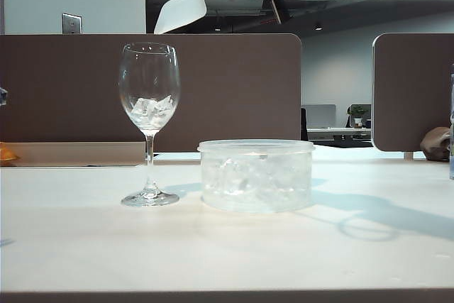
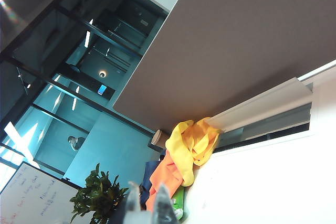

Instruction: Pick up an ice shovel filled with ice cubes and pour the ice from the shovel into the glass.

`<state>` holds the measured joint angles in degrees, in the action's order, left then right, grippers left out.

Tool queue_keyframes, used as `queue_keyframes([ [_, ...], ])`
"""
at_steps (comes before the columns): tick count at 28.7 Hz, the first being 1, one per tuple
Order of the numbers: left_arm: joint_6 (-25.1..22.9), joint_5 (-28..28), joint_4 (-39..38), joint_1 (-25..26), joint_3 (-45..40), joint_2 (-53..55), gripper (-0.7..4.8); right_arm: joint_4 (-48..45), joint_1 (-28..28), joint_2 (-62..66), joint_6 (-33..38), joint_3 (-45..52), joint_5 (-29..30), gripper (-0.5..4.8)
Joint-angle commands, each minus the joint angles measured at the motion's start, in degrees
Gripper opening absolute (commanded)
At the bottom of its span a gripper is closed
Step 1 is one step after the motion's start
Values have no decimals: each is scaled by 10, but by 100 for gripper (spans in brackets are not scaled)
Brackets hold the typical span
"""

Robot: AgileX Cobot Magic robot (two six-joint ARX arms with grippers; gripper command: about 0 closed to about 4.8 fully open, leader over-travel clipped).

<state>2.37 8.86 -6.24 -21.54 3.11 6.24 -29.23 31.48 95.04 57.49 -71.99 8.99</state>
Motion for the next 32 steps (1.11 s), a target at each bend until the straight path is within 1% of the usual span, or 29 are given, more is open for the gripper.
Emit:
queue_keyframes([
  [1,0,2,7,1,1,0,30,1,-15,-15,-4,-4,-1,-2],
  [4,0,2,7,1,1,0,30,16,-34,-27,-8,-3,0,-2],
  [6,0,2,7,1,1,0,30,45,-56,-37,-12,-3,8,-2],
  [9,0,2,7,1,1,0,30,74,-75,-41,-40,-3,37,-2],
  [11,0,2,7,1,1,0,30,99,-86,-41,-45,-3,53,-2],
  [15,0,2,7,1,1,0,30,134,-98,-41,-69,-2,53,-2],
  [19,0,2,7,1,1,0,30,127,-111,-41,-69,19,53,-2],
  [24,0,2,7,1,1,0,30,125,-133,-41,-68,77,63,-2],
  [32,0,2,7,1,1,0,30,75,-135,-35,-66,171,53,-2],
])
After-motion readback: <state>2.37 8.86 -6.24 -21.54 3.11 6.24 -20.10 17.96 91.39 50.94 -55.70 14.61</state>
